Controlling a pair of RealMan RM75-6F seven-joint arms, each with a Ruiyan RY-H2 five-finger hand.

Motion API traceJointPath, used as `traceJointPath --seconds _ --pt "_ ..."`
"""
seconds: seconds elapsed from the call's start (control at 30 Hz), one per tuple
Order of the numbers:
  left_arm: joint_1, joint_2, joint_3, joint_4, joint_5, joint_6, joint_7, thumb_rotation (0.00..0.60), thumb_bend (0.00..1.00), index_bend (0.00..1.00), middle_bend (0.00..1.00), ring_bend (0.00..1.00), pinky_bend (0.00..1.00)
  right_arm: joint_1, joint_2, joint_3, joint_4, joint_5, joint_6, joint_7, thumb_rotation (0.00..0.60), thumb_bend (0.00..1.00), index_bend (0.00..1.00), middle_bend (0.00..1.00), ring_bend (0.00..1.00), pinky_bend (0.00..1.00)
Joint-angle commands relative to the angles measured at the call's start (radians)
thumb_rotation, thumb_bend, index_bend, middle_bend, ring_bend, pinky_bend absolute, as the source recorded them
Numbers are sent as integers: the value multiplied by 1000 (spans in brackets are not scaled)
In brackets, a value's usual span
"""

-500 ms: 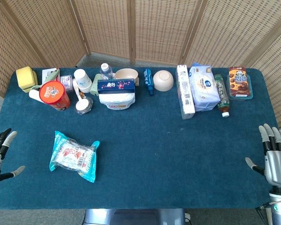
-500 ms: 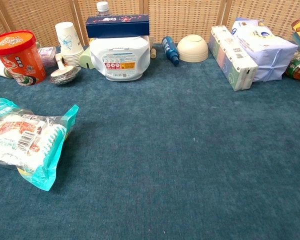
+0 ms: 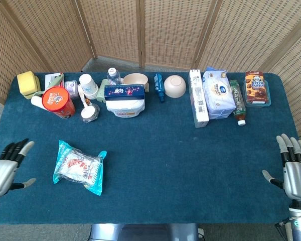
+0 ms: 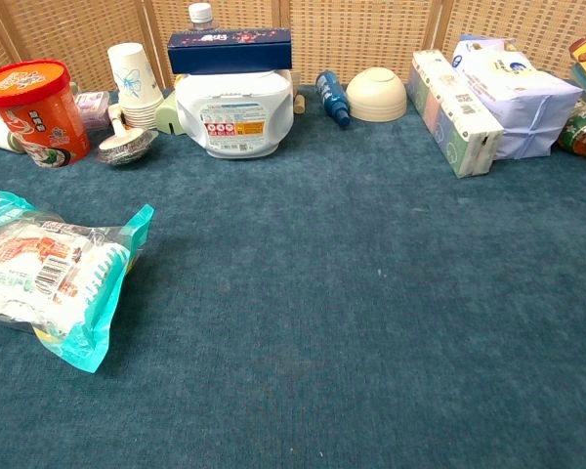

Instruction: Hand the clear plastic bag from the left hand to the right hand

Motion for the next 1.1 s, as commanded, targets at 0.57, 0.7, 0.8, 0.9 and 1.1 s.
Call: traceJointPath --seconds 0.57,0.7,0.8,0.9,1.1 --pt "-202 -87 -50 -7 -163 -382 240 600 54 0 0 0 0 -4 14 8 -10 16 -15 30 600 0 0 0 0 0" --pt "-211 -99 -52 -3 -191 -403 273 600 54 0 0 0 0 -5 15 9 -12 17 -16 33 600 0 0 0 0 0" --pt "-221 -113 -51 7 -211 -424 297 600 53 0 0 0 0 -5 16 9 -14 17 -17 36 600 0 0 0 0 0" --pt "-231 -132 -53 19 -232 -441 314 600 54 0 0 0 0 -6 16 8 -16 16 -18 37 600 0 0 0 0 0" --pt "-250 -150 -59 26 -284 -463 375 600 60 56 8 3 79 -7 19 8 -21 15 -20 49 600 0 0 0 0 0"
